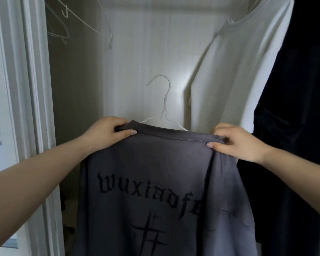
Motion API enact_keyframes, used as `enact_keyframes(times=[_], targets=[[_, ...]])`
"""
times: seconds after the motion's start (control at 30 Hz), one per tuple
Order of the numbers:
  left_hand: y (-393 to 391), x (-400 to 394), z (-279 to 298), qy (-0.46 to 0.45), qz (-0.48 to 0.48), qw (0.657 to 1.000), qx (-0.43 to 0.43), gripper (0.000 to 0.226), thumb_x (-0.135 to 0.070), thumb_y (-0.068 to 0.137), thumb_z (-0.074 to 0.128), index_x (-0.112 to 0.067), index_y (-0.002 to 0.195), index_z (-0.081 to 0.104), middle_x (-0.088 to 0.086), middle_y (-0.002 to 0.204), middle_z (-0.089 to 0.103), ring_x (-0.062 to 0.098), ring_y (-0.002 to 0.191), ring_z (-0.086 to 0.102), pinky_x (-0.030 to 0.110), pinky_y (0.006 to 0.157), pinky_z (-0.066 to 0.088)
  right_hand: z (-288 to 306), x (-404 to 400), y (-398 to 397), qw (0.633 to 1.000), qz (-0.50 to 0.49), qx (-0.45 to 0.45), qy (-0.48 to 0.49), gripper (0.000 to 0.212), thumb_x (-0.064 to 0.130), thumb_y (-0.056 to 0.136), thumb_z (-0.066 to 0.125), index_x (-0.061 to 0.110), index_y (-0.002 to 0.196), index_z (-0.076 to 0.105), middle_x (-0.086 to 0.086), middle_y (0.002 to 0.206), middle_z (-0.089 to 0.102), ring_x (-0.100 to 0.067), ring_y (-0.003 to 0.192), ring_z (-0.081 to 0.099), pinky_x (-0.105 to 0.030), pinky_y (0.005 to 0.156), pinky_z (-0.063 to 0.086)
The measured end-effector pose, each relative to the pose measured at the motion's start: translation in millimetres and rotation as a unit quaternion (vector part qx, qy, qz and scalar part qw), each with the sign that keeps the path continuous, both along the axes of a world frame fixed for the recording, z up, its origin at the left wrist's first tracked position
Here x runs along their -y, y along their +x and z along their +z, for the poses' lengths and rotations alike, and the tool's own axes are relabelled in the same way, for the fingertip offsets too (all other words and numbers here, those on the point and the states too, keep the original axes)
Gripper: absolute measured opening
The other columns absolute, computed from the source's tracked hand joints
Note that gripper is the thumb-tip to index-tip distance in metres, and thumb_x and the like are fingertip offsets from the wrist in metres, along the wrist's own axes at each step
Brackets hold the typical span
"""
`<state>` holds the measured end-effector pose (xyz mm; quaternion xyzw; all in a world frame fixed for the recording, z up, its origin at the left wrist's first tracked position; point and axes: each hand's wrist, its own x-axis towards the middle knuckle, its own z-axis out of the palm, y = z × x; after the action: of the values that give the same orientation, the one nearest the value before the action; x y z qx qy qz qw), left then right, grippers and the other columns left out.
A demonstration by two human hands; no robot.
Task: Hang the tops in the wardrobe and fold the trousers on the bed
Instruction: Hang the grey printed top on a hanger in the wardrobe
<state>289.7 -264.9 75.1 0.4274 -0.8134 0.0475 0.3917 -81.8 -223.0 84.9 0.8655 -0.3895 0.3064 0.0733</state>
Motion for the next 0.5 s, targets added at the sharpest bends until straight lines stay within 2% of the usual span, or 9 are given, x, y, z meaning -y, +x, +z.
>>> enact_keyframes(times=[0.07,0.17,0.23,0.3,0.37,0.4,0.43,0.5], targets=[[-0.9,-0.7,4.1,-0.043,0.023,0.999,0.01,0.047,-0.059,0.083,0.052,-0.019,0.058,0.051,-0.005,0.055,0.05,0.009,0.055,0.048,0.029,0.054,0.035,8.6,0.2,-10.7,0.997,-0.04,-0.053,0.036,0.016,0.027,0.084,0.069,0.015,0.08,0.061,0.003,0.08,0.058,-0.011,0.076,0.057,-0.019,0.071,0.043],[-1.3,-3.0,11.5,-0.115,0.059,0.987,0.092,0.057,-0.072,0.085,0.039,-0.023,0.055,0.041,-0.006,0.056,0.046,0.007,0.056,0.046,0.032,0.052,0.034,17.9,1.7,-21.2,0.984,-0.097,-0.128,0.072,0.014,0.026,0.086,0.068,0.02,0.092,0.056,0.007,0.078,0.063,-0.013,0.075,0.06,-0.026,0.07,0.047],[1.1,-4.2,13.7,-0.135,0.073,0.978,0.143,0.056,-0.072,0.081,0.027,-0.024,0.057,0.042,-0.007,0.059,0.047,0.01,0.058,0.047,0.032,0.052,0.037,24.8,2.2,-25.3,0.985,-0.099,-0.118,0.083,0.022,0.021,0.087,0.067,0.028,0.104,0.055,0.006,0.085,0.065,-0.013,0.079,0.062,-0.025,0.074,0.048],[0.7,-4.9,13.4,-0.133,0.073,0.977,0.151,0.06,-0.072,0.08,0.025,-0.019,0.06,0.047,-0.006,0.061,0.049,0.014,0.06,0.049,0.033,0.054,0.039,32.1,2.9,-23.6,0.99,-0.093,-0.077,0.075,0.043,0.021,0.087,0.066,0.038,0.123,0.05,0.007,0.089,0.065,-0.007,0.084,0.063,-0.02,0.078,0.046],[-3.0,-5.8,13.3,-0.126,0.06,0.984,0.112,0.063,-0.071,0.083,0.035,-0.013,0.06,0.049,-0.004,0.059,0.049,0.015,0.059,0.049,0.034,0.055,0.038,35.6,4.1,-15.2,0.994,-0.087,-0.029,0.051,0.058,0.021,0.087,0.067,0.045,0.134,0.042,0.012,0.089,0.063,0.002,0.087,0.06,-0.014,0.082,0.042],[-4.1,-6.2,13.6,-0.12,0.048,0.989,0.07,0.061,-0.067,0.086,0.043,-0.013,0.058,0.048,-0.004,0.058,0.047,0.015,0.058,0.048,0.034,0.055,0.037,35.3,4.4,-9.8,0.995,-0.081,-0.002,0.052,0.06,0.021,0.086,0.068,0.048,0.133,0.041,0.014,0.09,0.062,0.004,0.086,0.059,-0.011,0.083,0.041],[-4.3,-6.2,14.1,-0.113,0.035,0.993,0.02,0.057,-0.062,0.087,0.049,-0.014,0.057,0.046,-0.003,0.056,0.046,0.015,0.057,0.048,0.034,0.055,0.035,34.1,5.2,-5.6,0.995,-0.073,0.021,0.058,0.058,0.02,0.085,0.069,0.05,0.127,0.043,0.016,0.091,0.061,0.007,0.084,0.059,-0.006,0.081,0.04],[-3.3,-5.4,15.1,-0.102,0.026,0.993,-0.061,0.051,-0.05,0.089,0.058,-0.014,0.055,0.045,-0.001,0.054,0.044,0.017,0.055,0.046,0.033,0.055,0.033,30.5,7.5,-0.3,0.994,-0.055,0.048,0.08,0.039,0.02,0.086,0.068,0.049,0.108,0.054,0.018,0.088,0.063,0.01,0.074,0.059,-0.001,0.074,0.039]])
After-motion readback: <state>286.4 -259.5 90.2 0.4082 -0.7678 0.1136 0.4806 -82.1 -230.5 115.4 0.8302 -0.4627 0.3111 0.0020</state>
